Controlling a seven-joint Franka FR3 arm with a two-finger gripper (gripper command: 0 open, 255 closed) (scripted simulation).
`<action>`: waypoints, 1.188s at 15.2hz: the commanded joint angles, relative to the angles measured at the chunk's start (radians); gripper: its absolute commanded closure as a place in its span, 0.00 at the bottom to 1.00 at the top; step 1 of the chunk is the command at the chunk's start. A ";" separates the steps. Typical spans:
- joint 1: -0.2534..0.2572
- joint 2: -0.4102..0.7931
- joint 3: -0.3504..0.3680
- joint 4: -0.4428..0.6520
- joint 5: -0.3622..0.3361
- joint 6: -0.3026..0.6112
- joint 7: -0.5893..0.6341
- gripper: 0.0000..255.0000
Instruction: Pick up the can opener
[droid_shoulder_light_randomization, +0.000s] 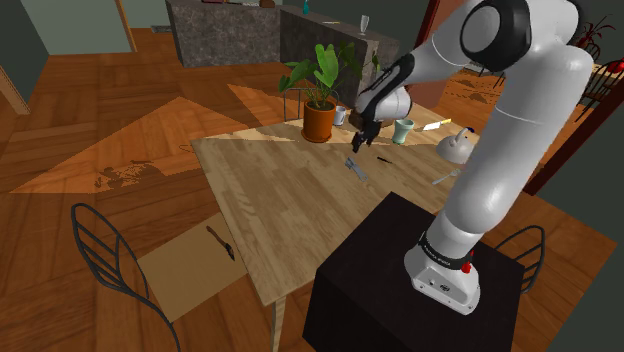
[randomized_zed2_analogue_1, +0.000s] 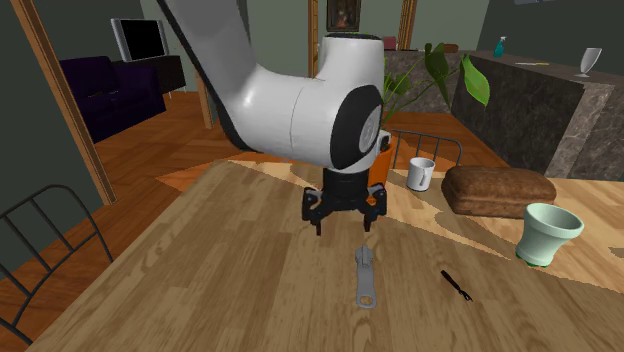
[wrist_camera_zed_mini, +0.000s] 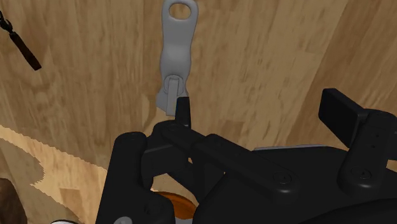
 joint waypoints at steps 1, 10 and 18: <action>-0.029 0.097 0.022 0.038 0.116 0.040 -0.103 0.00; -0.255 0.462 0.202 0.301 0.369 0.099 -0.363 0.00; -0.310 0.572 0.263 0.355 0.416 0.158 -0.407 0.00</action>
